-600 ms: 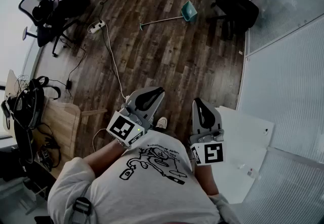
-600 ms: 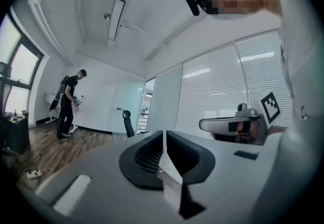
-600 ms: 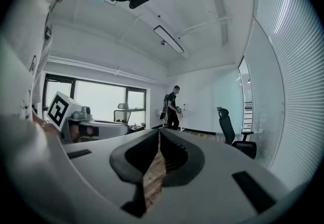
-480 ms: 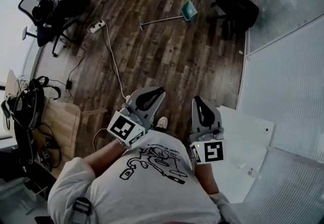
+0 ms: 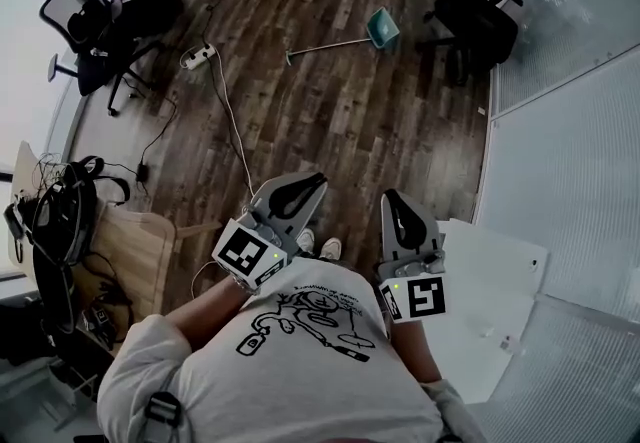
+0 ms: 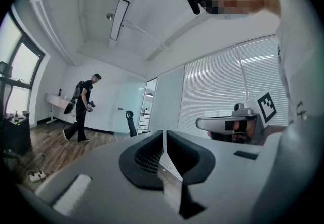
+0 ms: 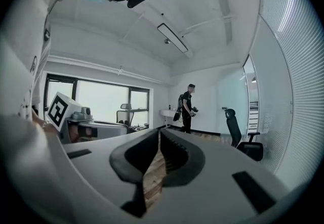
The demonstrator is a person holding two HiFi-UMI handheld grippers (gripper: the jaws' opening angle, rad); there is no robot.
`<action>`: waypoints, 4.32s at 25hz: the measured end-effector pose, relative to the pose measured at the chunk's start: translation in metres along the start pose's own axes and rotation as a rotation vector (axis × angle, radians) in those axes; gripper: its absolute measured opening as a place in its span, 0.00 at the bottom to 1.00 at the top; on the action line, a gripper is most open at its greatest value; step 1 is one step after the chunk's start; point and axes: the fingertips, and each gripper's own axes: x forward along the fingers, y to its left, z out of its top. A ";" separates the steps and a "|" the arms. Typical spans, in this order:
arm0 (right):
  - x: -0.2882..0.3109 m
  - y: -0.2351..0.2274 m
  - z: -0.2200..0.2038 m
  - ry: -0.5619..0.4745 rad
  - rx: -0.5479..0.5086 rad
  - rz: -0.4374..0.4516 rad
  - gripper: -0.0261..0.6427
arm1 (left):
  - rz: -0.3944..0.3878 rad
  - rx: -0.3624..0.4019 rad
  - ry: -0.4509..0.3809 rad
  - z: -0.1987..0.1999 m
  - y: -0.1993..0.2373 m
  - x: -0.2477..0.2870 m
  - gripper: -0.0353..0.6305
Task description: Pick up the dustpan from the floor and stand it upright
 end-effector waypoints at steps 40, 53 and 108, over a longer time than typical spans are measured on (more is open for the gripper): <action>0.142 -0.182 -0.026 0.043 0.075 0.027 0.06 | 0.058 -0.039 0.073 -0.004 0.106 0.194 0.08; 0.176 -0.245 -0.037 0.054 0.089 0.060 0.06 | 0.092 -0.054 0.099 -0.009 0.123 0.259 0.08; 0.500 -0.450 -0.038 0.112 0.083 0.039 0.06 | 0.052 -0.073 0.132 0.020 0.397 0.529 0.08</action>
